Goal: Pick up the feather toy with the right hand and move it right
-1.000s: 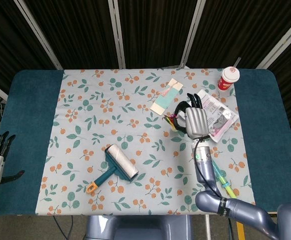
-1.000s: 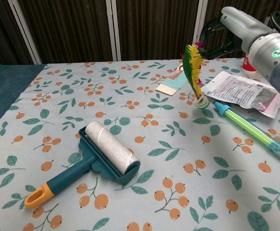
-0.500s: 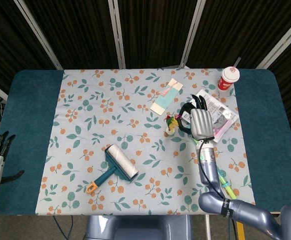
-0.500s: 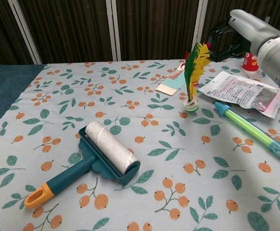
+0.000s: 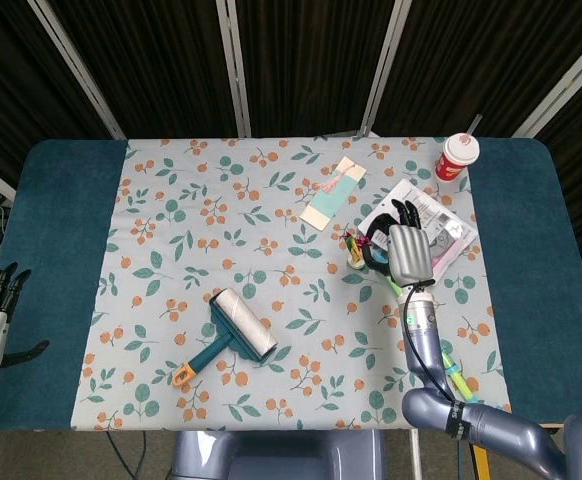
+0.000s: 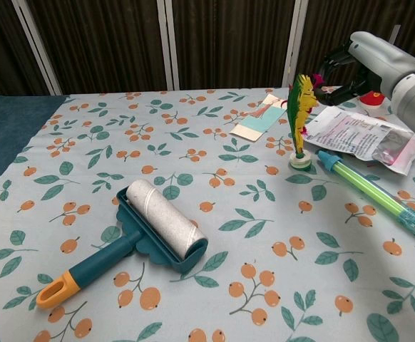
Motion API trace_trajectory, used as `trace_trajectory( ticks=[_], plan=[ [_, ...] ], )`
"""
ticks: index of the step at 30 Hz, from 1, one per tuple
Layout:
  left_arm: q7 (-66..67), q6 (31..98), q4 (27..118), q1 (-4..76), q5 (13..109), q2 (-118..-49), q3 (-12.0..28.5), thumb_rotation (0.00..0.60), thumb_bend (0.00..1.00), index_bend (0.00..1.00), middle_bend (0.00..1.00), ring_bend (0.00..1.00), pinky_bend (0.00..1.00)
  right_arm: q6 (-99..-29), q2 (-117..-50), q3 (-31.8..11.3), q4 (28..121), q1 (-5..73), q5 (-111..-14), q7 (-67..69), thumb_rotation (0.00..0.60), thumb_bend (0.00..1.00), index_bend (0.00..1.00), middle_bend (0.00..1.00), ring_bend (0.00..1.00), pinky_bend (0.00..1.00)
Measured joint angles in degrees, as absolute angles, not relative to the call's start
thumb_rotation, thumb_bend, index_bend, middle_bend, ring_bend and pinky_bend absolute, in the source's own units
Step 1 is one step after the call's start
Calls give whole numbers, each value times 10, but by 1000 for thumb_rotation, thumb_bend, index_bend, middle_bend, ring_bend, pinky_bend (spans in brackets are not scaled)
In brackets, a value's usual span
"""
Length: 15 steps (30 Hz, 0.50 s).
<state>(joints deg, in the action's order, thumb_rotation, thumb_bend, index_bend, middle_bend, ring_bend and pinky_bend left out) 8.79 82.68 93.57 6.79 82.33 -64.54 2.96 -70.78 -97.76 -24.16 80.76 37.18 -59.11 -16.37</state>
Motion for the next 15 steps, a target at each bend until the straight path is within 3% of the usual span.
trace_trajectory(
  ticks=[2, 9, 15],
  plan=[
    [88, 827, 936, 68, 823, -645, 30, 554, 131, 64, 0, 0, 0, -708, -977, -242, 807, 371, -589, -163, 600, 396, 598, 372, 84, 0],
    [87, 827, 935, 68, 824, -645, 29, 556, 131, 63, 0, 0, 0, -717, -969, -238, 806, 368, -594, -164, 600, 362, 255, 168, 0, 0],
    [87, 827, 935, 68, 824, -645, 29, 552, 131, 63, 0, 0, 0, -728, -952, -232, 808, 364, -609, -173, 600, 344, 227, 155, 0, 0]
  ],
)
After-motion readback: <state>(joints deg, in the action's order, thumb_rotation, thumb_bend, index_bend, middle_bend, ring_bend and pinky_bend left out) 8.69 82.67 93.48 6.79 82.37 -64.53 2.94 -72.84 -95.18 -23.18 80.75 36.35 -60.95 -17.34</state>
